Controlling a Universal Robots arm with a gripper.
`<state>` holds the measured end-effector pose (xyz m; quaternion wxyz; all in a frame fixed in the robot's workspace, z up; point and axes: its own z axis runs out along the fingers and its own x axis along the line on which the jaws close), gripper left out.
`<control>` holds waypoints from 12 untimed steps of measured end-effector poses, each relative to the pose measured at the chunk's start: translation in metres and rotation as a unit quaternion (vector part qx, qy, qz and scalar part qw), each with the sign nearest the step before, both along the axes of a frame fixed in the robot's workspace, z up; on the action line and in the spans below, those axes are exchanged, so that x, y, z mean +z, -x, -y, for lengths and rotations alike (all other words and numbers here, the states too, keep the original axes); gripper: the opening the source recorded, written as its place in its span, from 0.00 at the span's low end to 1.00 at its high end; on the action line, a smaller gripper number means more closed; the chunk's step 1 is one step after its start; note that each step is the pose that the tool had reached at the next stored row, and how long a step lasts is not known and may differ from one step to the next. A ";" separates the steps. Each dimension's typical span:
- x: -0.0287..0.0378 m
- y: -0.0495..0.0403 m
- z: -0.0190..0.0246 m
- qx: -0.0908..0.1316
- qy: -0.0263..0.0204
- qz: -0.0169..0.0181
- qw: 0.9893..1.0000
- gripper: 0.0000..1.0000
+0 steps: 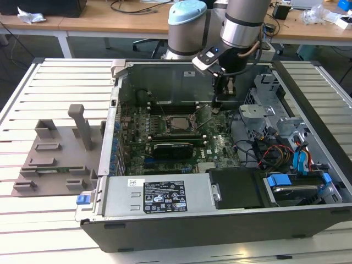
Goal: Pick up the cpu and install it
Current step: 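Close the cpu cover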
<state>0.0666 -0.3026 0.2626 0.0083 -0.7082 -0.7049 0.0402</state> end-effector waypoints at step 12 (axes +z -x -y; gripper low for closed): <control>-0.0117 0.0105 -0.0006 0.001 -0.002 -0.003 1.000 0.11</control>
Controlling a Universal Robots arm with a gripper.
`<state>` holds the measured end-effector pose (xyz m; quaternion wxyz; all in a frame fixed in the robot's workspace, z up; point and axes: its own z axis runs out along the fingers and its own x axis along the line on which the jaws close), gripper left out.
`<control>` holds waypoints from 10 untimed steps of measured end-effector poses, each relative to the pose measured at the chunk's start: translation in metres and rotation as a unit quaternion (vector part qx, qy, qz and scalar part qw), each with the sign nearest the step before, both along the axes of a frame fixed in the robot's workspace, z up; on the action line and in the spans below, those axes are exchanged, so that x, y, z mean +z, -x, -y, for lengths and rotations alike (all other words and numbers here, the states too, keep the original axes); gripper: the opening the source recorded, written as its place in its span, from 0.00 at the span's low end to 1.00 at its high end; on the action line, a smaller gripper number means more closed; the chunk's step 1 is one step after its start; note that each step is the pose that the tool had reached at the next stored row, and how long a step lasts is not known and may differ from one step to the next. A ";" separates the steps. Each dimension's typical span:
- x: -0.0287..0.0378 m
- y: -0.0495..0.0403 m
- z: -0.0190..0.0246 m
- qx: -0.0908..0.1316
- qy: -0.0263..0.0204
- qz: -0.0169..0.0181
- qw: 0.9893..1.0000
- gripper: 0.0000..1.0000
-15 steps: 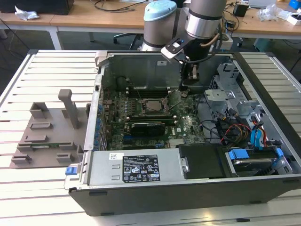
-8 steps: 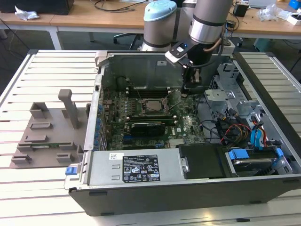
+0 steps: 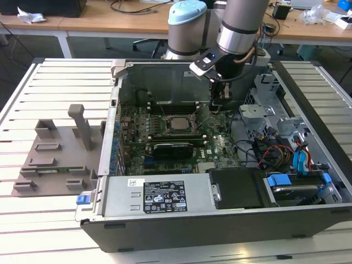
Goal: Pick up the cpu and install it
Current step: 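Close the cpu cover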
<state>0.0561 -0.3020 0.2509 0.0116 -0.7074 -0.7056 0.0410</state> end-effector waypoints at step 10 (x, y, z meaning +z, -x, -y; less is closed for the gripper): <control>0.0000 0.0176 0.0001 0.000 0.000 0.000 1.000 0.11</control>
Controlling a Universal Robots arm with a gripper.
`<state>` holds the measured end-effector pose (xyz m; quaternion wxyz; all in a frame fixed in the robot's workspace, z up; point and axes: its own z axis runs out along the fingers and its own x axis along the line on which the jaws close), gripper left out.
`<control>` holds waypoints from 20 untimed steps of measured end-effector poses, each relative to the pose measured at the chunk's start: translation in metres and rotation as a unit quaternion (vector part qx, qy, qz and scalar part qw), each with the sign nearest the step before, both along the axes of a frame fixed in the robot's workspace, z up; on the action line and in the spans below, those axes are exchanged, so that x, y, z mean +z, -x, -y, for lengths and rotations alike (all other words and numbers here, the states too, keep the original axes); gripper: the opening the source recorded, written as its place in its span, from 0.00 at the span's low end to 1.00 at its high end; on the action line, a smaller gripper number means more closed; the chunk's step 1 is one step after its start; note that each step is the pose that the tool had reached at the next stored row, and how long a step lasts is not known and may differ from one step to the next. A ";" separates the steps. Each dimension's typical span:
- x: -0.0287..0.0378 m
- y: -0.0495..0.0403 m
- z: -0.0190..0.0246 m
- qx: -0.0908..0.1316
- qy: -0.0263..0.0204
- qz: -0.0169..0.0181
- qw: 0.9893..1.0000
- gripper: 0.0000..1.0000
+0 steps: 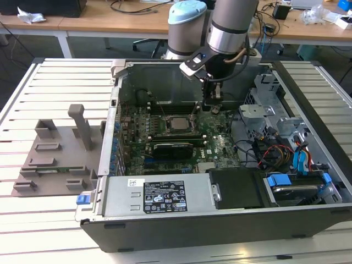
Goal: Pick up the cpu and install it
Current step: 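Close the cpu cover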
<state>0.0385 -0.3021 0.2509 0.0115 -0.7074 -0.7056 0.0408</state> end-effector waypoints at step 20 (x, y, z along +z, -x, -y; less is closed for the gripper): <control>-0.0030 0.0402 0.0000 0.000 0.000 0.000 1.000 0.11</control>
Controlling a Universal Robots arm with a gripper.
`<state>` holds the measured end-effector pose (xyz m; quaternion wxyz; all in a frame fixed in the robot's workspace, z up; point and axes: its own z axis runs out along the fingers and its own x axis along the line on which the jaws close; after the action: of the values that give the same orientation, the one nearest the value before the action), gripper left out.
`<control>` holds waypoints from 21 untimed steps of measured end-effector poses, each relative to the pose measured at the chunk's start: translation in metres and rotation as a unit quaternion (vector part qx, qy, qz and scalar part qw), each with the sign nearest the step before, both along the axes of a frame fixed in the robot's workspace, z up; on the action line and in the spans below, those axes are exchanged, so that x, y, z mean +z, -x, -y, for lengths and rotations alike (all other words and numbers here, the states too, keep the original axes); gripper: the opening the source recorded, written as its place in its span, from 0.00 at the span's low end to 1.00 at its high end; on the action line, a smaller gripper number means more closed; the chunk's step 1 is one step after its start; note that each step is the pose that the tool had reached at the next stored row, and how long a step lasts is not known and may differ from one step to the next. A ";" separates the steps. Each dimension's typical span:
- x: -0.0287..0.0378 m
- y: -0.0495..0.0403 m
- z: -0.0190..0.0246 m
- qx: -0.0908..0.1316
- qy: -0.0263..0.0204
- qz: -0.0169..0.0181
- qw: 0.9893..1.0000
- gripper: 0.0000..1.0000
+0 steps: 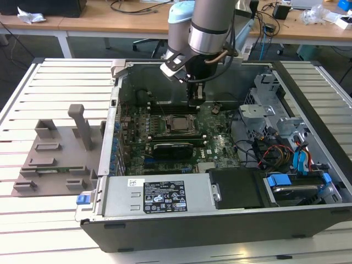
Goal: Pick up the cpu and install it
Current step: 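Close the cpu cover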
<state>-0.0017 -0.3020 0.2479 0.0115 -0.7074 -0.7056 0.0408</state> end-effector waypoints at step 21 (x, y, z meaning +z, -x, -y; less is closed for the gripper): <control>-0.0428 0.0432 0.0001 0.000 0.000 0.000 1.000 0.11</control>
<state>-0.0449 -0.3021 0.2051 0.0115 -0.7074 -0.7056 0.0409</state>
